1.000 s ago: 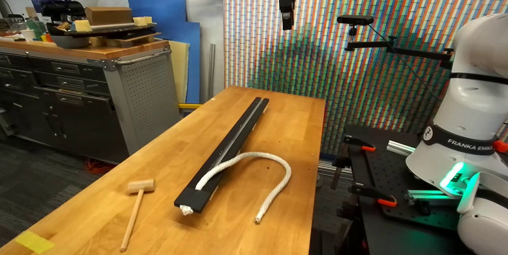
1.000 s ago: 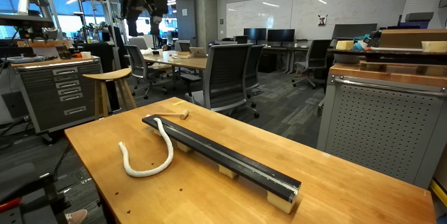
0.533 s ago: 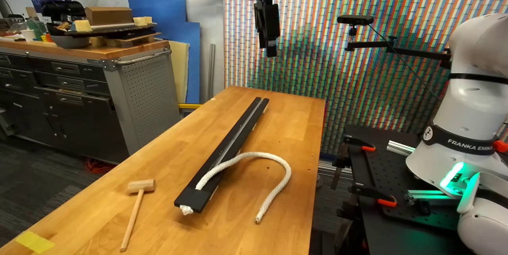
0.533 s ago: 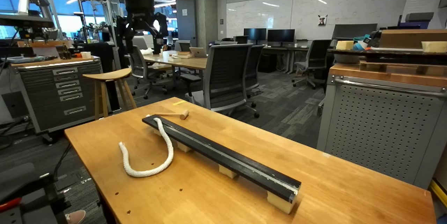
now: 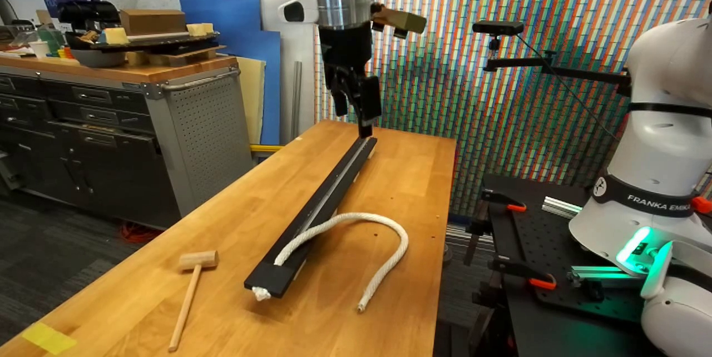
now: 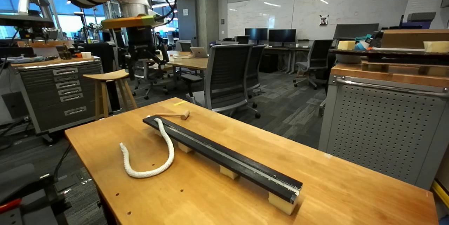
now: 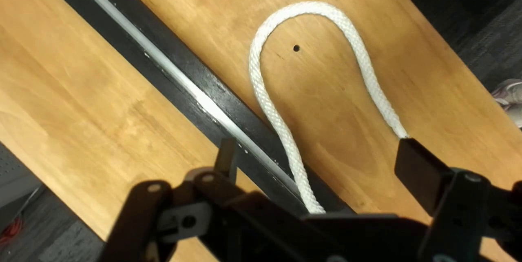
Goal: Set the rope along the middle of the block
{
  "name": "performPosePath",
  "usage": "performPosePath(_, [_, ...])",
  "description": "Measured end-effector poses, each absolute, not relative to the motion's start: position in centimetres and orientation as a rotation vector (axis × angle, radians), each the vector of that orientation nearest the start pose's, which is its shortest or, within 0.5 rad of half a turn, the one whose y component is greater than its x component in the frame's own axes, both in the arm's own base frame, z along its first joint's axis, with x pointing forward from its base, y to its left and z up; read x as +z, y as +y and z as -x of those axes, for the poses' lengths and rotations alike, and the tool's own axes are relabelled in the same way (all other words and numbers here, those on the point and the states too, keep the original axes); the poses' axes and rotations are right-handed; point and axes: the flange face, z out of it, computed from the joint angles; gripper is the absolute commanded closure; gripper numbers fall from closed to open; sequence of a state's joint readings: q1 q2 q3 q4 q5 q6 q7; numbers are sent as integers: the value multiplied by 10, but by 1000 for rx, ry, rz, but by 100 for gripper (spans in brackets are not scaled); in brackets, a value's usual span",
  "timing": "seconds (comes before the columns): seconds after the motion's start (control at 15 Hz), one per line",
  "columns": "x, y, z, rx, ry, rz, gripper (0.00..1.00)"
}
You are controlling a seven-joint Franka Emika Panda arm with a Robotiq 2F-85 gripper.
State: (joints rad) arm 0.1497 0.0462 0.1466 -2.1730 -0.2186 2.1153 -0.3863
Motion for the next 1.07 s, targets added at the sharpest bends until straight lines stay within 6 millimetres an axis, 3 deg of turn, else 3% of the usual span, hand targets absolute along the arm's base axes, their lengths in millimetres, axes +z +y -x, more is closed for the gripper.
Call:
performPosePath(0.33, [302, 183, -496, 103, -1465, 2949, 0])
performPosePath(0.6, [253, 215, -466, 130, -1527, 2843, 0])
performPosePath(0.87, [220, 251, -432, 146, -1595, 2741, 0])
performPosePath(1.07, [202, 265, -418, 161, -1649, 2692, 0])
